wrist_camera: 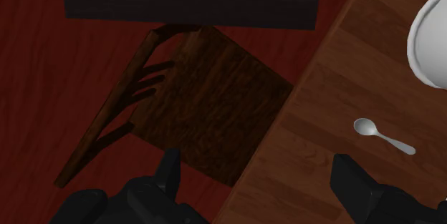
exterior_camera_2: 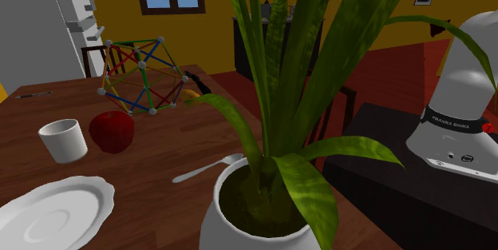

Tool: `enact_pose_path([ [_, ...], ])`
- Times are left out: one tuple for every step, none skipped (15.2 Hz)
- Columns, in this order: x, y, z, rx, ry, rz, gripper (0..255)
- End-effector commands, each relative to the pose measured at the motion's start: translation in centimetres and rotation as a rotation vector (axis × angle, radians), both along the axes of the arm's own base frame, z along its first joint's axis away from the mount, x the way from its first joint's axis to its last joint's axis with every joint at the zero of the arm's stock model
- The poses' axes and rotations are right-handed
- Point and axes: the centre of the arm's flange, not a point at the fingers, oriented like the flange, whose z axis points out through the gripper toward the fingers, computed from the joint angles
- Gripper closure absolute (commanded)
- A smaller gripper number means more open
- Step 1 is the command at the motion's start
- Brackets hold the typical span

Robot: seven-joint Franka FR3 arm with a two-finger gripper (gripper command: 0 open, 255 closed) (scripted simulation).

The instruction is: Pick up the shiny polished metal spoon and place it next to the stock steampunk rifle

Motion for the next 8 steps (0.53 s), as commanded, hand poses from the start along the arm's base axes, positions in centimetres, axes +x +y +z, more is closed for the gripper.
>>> enact_pose_path([
  [0.0, 0.0, 0.0, 0.000, 0.000, 0.000, 0],
  [0.7, 0.6, -0.9, 0.003, -0.003, 0.020, 0],
  [1.3, 1.2, -1.8, 0.006, -0.007, 0.040, 0],
  [2.0, 1.9, -2.7, 0.008, -0.010, 0.060, 0],
  [2.6, 2.5, -3.6, 0.011, -0.013, 0.080, 0],
  [3.3, 3.2, -4.5, 0.014, -0.017, 0.100, 0],
  [3.9, 3.9, -5.4, 0.017, -0.020, 0.120, 0],
  [4.5, 4.6, -6.3, 0.020, -0.023, 0.139, 0],
])
